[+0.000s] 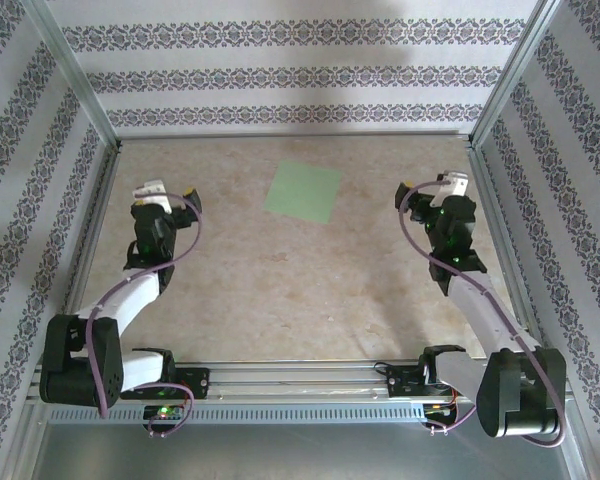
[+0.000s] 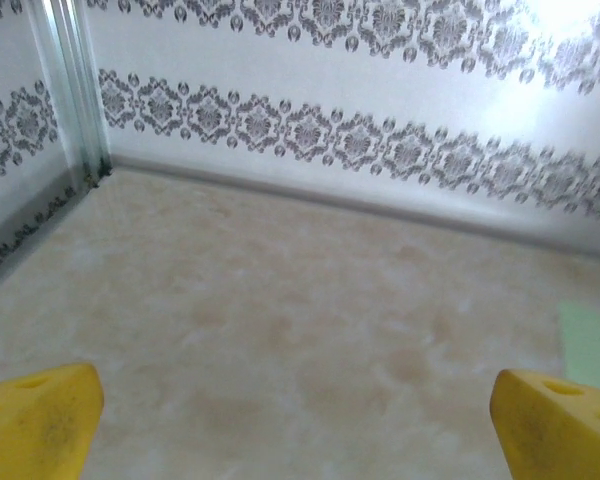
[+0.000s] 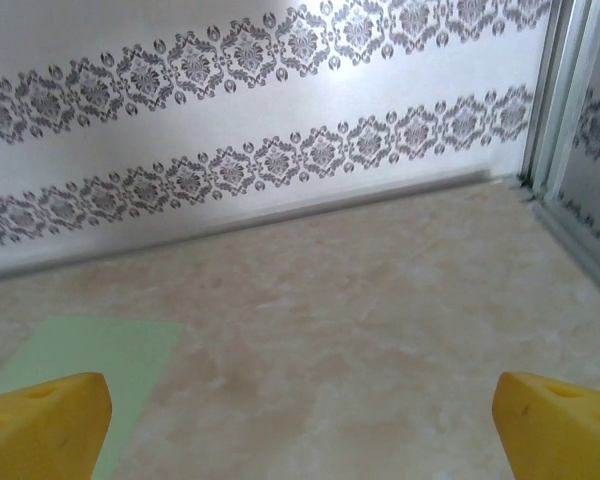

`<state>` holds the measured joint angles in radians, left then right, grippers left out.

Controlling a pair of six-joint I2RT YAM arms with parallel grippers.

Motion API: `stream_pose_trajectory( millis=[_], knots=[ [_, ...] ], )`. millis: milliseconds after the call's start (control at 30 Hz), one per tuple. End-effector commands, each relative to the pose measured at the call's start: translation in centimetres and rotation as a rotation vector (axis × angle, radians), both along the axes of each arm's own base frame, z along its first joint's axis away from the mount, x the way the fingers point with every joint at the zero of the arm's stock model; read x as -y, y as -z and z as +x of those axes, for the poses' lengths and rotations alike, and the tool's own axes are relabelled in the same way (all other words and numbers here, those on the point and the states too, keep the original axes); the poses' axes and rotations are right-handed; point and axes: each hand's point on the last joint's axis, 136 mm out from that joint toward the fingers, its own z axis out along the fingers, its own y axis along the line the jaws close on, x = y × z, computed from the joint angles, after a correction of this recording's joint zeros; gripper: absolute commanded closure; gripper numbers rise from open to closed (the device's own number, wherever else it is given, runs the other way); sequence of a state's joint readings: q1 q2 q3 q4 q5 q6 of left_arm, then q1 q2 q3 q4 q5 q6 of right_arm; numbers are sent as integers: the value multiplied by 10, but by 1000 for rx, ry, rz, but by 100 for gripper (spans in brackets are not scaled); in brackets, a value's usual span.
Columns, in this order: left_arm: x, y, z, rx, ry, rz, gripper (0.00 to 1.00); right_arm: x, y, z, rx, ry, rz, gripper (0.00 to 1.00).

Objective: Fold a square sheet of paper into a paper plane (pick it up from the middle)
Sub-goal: Move the square sheet of paper to the center of the table.

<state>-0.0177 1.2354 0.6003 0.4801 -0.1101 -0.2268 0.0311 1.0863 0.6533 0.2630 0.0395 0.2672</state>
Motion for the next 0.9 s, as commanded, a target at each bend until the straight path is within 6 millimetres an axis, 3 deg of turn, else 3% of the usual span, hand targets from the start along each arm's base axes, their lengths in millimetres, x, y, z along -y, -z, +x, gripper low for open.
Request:
stream_pose_trajectory(
  millis=[0,200,300,500,733,867],
  knots=[
    [16,30,-4,-215,35,-215,1,-17,37,-7,-205,-5,186,2],
    [49,52,8,-301,146,-423,1,-81,54,19,-354,-184,349,2],
    [59,59,9,-322,185,-471,1,-124,66,35,-419,-280,379,14],
    [65,75,6,-414,204,-481,1,-193,98,76,-537,-334,391,15],
    [69,82,9,-463,227,-472,0,-234,133,123,-620,-324,409,21],
    [72,84,11,-471,247,-470,0,-245,156,135,-671,-307,397,22]
  ],
)
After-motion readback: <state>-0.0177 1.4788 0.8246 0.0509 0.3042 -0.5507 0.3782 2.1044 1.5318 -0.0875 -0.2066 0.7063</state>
